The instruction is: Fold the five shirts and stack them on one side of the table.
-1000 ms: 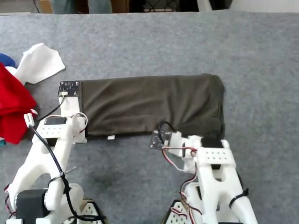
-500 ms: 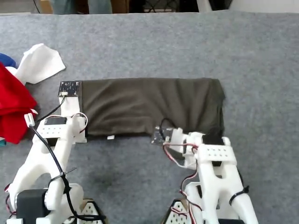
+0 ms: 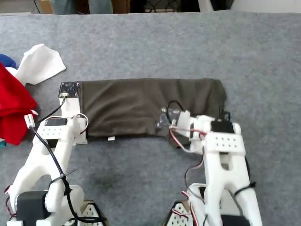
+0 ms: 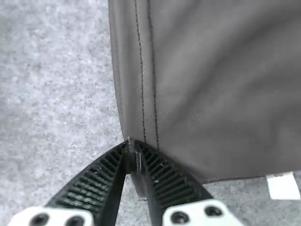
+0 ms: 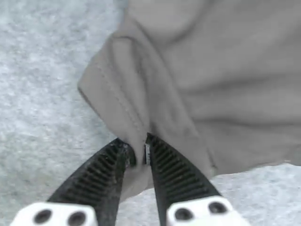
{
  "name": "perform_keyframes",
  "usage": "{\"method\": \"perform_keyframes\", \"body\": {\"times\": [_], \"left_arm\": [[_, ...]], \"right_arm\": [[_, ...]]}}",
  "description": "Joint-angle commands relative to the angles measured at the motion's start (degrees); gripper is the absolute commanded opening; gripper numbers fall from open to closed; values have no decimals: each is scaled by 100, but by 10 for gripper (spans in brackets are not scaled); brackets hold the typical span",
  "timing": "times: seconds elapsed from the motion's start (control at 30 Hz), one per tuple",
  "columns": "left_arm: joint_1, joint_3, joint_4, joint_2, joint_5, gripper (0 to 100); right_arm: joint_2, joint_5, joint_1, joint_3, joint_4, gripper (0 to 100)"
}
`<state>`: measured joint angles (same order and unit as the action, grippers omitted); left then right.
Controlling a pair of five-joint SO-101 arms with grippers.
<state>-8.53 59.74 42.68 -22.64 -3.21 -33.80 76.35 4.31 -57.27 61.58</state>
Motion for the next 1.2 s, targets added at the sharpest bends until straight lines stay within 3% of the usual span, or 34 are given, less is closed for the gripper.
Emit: {"method": "perform_keyframes", "body": {"times": [0.0,0.37,0.67,0.83,0.9,1.03,1.17], "left_arm": [[-22,-4,-53,-123,-9,29],[-22,-4,-53,-123,-9,29],[-22,-4,-53,-123,-18,29],[-22,-4,-53,-114,-26,29],[-22,-4,-62,-114,-26,29],[-22,-4,-62,-114,-26,29],[-22,-4,-53,-114,-26,29]], "right_arm": [[593,18,88,927,53,15],[3582,44,-202,3969,114,15],[5244,264,-677,5534,114,16],[5341,-62,-598,5648,62,165],[5341,-281,-527,5815,88,180],[5341,-316,-105,6308,114,163],[5068,-492,264,6774,993,25]]}}
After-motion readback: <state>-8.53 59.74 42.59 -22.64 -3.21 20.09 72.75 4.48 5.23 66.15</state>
